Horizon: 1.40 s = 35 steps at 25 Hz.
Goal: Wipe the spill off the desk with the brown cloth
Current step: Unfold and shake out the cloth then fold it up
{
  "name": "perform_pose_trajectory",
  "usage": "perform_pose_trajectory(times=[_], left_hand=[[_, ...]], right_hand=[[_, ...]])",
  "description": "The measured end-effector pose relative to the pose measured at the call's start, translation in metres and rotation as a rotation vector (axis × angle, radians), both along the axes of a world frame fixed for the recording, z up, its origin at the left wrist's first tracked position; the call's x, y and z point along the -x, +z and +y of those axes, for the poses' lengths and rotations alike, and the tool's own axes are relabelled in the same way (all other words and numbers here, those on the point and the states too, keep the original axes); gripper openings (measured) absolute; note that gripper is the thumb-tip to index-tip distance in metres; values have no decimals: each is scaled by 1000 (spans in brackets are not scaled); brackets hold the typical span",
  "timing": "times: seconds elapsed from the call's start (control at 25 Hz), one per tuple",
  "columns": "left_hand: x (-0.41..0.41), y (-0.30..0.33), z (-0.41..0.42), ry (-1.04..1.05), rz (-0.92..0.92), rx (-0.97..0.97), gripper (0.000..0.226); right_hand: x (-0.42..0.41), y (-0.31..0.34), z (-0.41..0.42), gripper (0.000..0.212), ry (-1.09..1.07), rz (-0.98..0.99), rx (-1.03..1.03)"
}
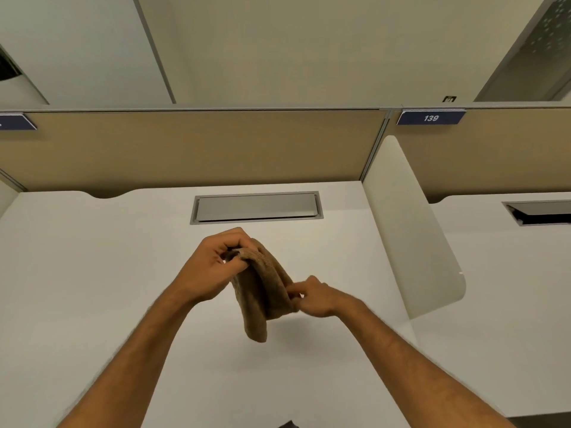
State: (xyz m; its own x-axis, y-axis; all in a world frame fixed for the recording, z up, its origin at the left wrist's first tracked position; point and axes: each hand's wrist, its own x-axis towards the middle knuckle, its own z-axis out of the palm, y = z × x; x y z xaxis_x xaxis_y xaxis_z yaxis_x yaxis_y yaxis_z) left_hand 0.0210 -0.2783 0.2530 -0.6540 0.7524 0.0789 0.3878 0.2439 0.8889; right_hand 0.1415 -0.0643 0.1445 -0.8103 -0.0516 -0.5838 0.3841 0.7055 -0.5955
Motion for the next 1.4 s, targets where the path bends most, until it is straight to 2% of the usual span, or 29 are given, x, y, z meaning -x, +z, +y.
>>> perform_pose_trajectory(times=[0.08,0.12,0.2,0.28,0.36,0.44,0.52,0.56,0.64,0.68,0.72,0.88,1.0,1.12,1.24,1.32,1.4], left_hand=[[1,-5,-6,51,41,48,32],[1,-10,-9,95,49,66,32],[4,-20,-16,207,24,88,28],[8,-26,-21,288,-29,97,23],[13,-25,-25,303,-77,62,24],[19,-18,-24,299,-113,-32,30],[24,-9,-18,305,-222,-225,29],[25,-5,-14,314,-302,-321,27],[25,1,-3,343,-385,-400,29],[23,2,2,355,-365,-377,30],[22,2,5,361,-330,-343,32],[18,-14,8,450,-280,-206,39],[10,-23,14,565,-261,-101,37],[-9,-24,33,614,-275,-123,36],[-31,-18,55,567,-294,-154,36],[-43,-11,67,502,-308,-158,38],[-51,-8,71,407,-304,-122,46]], right_hand=[[-5,-10,0,19,136,-17,-240],[-7,-12,5,25,111,6,-299],[-10,-8,18,26,-80,103,-280],[-14,3,37,19,-204,224,-160],[-18,22,62,15,-258,291,66],[-20,50,82,20,-378,399,426],[-21,69,90,40,-615,537,866],[-21,71,86,52,-706,521,979],[-24,61,65,75,-732,330,897],[-27,50,53,83,-716,222,830],[-31,40,45,82,-728,172,799],[-32,33,41,46,-925,261,843],[-24,46,39,30,-951,377,735],[-14,61,23,26,-988,464,536],[-7,69,-4,23,-944,555,380],[-4,73,-20,17,-849,598,331],[-3,78,-30,24,-742,569,361]])
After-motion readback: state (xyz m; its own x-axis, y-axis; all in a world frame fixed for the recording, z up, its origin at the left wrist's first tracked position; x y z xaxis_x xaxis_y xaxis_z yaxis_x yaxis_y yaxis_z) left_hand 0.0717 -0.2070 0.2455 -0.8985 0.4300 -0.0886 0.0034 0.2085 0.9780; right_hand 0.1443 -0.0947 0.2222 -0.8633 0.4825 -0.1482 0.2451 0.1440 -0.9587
